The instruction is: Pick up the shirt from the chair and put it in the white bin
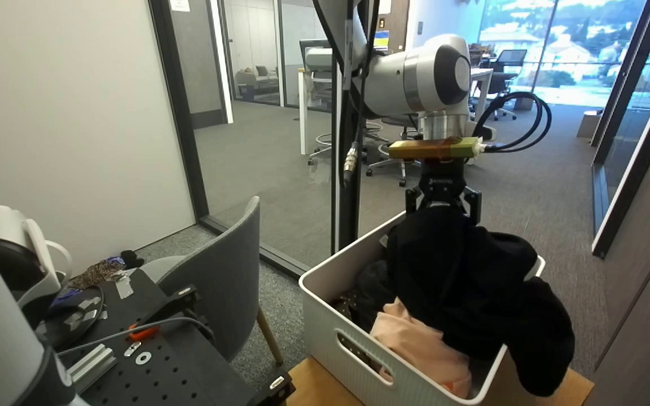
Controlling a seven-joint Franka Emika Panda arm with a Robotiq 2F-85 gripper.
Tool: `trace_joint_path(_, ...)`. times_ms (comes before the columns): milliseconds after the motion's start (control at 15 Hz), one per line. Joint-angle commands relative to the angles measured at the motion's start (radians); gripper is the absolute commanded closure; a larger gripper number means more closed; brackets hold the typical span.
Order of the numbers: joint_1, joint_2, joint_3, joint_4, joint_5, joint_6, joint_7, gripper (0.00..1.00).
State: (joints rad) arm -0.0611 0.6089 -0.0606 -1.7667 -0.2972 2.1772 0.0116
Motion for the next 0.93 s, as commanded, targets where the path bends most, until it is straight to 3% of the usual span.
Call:
trace_joint_path(0, -0.012, 0.063, 0.004, 0.055, 0.075, 0.027, -0.016, 0.86)
trace_joint_path(667, -0.017, 0.114, 0.004, 0.094, 0.151, 0.02, -0.022, 0.88)
trace_joint_path(733, -0.021, 0.1, 0.01, 0.087, 0.165, -0.002, -0.031, 0.53)
trace_joint_path(867, -0.023, 0.072, 0.014, 0.068, 0.179, -0.022, -0.042, 0.46)
